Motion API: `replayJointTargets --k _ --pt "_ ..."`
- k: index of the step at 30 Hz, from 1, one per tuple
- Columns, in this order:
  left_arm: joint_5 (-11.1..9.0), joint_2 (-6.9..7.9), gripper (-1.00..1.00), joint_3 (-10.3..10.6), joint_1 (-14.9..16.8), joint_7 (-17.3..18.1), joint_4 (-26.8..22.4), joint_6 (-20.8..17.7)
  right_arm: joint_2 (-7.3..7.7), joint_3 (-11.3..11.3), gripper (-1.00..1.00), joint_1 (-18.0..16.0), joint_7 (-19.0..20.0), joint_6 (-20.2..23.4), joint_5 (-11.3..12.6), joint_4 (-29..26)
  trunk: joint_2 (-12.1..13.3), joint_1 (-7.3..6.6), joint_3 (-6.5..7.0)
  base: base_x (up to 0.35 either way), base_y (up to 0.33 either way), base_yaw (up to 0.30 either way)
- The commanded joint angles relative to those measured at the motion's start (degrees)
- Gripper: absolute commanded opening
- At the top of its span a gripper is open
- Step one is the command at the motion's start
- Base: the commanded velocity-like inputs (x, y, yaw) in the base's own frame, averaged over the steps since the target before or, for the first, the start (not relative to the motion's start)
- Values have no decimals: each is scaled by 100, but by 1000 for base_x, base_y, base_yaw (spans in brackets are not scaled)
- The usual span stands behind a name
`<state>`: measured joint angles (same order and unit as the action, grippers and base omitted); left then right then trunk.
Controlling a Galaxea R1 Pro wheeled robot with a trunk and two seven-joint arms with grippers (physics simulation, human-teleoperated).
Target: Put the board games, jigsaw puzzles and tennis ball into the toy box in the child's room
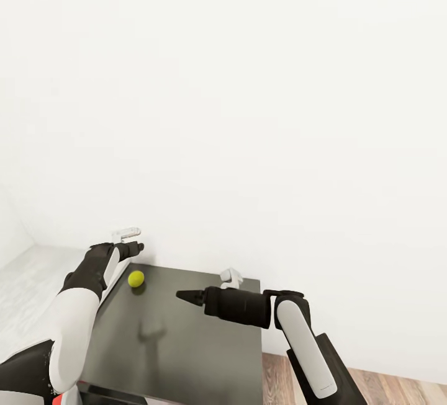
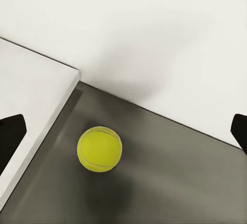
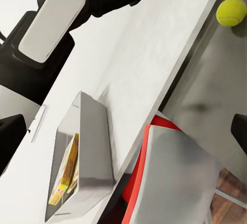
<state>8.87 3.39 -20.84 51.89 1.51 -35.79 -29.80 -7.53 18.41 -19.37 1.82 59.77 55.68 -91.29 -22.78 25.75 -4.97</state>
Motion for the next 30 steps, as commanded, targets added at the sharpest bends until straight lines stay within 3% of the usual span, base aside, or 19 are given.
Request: replayJointTargets --k 1,14,23,30 --pt "45 -2 100 -17 6 16 -7 -26 -2 -4 100 -5 19 23 -22 -3 -14 4 -21 0 0 0" --pt "63 16 100 -17 6 -7 -5 -16 -3 -10 100 -14 16 23 -22 -3 -14 4 -130 0 0 0" --pt "63 28 100 -12 6 -412 147 212 31 -11 100 -14 51 23 -22 -3 -14 4 -210 0 0 18" --pt "63 30 100 -8 6 -471 191 253 44 -21 100 -14 46 23 -22 -3 -14 4 -274 0 0 78"
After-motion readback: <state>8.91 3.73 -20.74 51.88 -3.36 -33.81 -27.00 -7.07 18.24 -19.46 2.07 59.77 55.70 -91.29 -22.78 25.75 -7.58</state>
